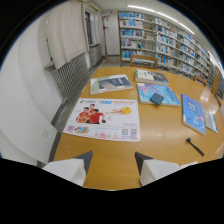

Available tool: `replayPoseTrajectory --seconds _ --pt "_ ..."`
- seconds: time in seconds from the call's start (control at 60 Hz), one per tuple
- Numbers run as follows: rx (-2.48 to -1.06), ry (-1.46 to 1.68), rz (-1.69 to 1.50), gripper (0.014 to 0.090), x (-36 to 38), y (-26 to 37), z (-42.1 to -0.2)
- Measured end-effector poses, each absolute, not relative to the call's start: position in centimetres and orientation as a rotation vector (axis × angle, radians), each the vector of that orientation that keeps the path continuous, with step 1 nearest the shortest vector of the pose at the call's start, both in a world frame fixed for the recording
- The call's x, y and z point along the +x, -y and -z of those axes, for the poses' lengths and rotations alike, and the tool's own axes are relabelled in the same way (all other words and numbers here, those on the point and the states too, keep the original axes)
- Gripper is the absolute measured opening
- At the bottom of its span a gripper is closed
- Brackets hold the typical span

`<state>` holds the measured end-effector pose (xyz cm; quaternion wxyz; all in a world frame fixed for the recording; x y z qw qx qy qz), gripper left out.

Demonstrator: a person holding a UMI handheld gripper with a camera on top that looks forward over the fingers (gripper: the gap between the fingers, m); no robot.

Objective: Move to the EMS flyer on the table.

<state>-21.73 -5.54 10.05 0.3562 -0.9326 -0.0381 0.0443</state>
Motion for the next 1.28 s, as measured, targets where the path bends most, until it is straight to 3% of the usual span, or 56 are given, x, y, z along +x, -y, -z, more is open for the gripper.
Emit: replayPoseTrajectory --seconds 0.317,0.75,1.283 --pt "-2.407 0.085 -0.039 0.0833 -26.5 -2.2 -6.5" --pt "-2.455 0.023 0.052 0.0832 -27.5 -10.3 -1.4" --pt "-2.492 0.020 0.055 0.0835 -27.6 -12.3 0.8"
